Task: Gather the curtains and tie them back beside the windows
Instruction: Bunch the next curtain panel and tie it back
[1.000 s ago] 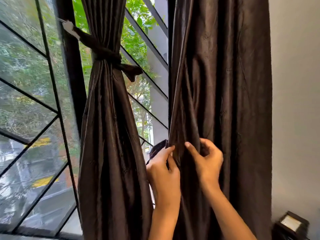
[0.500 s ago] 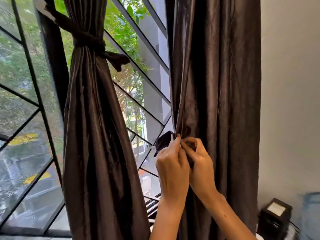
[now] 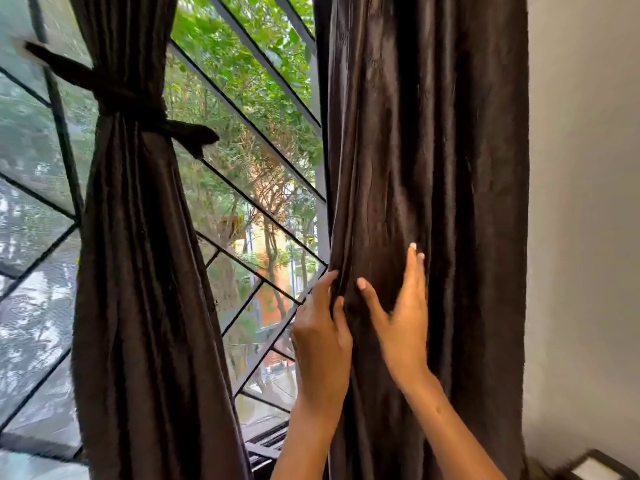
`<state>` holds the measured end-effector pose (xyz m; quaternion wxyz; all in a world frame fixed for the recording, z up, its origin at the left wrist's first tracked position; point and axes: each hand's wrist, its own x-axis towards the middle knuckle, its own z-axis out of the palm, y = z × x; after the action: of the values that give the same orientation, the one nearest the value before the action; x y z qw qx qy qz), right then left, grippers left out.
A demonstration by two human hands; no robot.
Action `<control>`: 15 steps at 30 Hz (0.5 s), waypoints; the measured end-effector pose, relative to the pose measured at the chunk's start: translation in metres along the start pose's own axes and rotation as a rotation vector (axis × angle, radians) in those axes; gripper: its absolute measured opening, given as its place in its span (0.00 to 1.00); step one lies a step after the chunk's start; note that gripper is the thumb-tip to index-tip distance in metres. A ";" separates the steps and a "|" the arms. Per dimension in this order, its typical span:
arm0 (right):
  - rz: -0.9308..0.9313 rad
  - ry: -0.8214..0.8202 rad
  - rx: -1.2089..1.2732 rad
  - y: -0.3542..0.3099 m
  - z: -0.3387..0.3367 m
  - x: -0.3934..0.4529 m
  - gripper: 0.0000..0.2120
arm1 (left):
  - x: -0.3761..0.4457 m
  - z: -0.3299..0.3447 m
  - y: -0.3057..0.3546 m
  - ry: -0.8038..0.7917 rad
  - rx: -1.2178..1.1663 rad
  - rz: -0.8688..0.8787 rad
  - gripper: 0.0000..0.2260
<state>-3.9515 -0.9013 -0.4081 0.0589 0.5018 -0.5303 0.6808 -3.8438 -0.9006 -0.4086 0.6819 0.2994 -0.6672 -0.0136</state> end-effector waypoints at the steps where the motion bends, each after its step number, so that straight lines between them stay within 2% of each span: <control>1: 0.072 -0.051 0.102 0.003 0.002 0.006 0.41 | 0.000 0.002 0.001 0.004 0.025 0.016 0.14; 3: 0.242 -0.162 0.390 0.006 0.007 0.017 0.40 | -0.001 0.004 0.000 0.007 0.091 0.052 0.14; 4: 0.267 -0.200 0.454 0.009 0.010 0.020 0.37 | 0.000 0.005 -0.001 0.007 0.135 0.078 0.14; 5: 0.226 -0.205 0.417 0.012 0.012 0.021 0.33 | -0.001 0.007 -0.002 0.011 0.187 0.109 0.15; 7: 0.086 -0.085 0.199 0.015 0.016 0.018 0.30 | -0.001 0.008 -0.003 0.010 0.271 0.147 0.17; 9: -0.021 0.002 0.156 0.017 0.018 0.013 0.35 | 0.001 0.008 -0.002 -0.014 0.311 0.148 0.19; 12: 0.032 -0.147 0.296 0.019 0.022 0.009 0.44 | 0.003 0.006 -0.001 -0.041 0.316 0.114 0.22; 13: 0.111 -0.215 0.392 0.019 0.023 0.009 0.45 | 0.003 0.005 -0.001 -0.043 0.308 0.105 0.23; 15: 0.247 -0.318 0.574 0.019 0.023 0.011 0.39 | 0.002 0.004 -0.001 -0.043 0.295 0.094 0.23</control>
<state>-3.9543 -0.9329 -0.4141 -0.2509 0.5296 -0.3765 0.7175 -3.8472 -0.9041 -0.4071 0.6160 0.3647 -0.6895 0.1101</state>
